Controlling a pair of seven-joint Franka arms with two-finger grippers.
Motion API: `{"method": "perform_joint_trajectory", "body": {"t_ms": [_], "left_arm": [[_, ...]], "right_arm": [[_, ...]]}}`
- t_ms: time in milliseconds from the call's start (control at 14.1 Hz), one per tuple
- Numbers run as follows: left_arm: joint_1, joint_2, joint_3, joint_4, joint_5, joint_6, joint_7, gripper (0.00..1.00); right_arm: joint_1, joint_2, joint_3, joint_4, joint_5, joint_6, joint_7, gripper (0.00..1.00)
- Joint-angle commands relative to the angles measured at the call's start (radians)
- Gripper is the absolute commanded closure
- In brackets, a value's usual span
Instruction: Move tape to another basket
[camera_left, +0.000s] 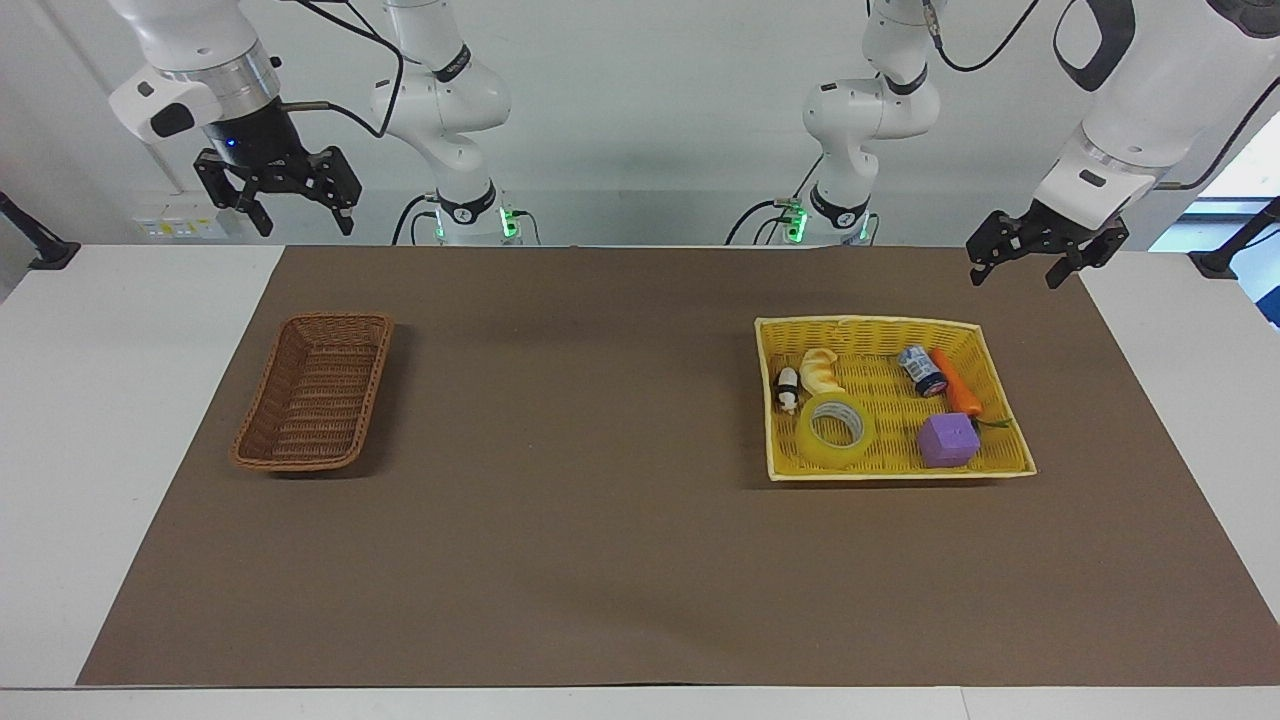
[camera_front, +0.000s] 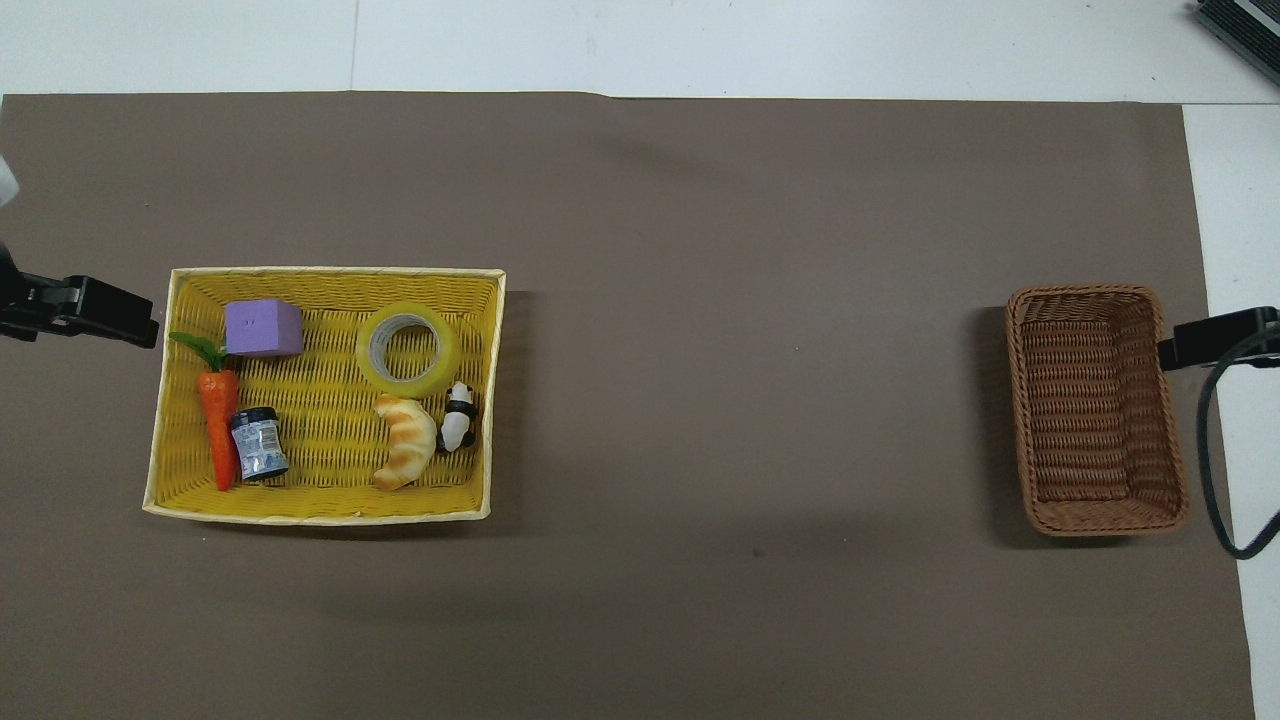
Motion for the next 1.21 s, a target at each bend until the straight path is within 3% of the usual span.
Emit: {"method": "perform_joint_trajectory", "body": {"t_ms": [0,1139], "left_arm": [[0.006,-0.017,-0.001,-0.023,0.004,0.011,0.004,0.0],[-0.008,-0.039,-0.001,-0.077,-0.01,0.057,-0.005,0.0]], "right_arm": [[-0.004,0.005,0.0,0.009,0.004,-0.004,-0.021,0.0],[-0.004,0.005,0.0,0.009,0.004,-0.004,-0.021,0.0]]}}
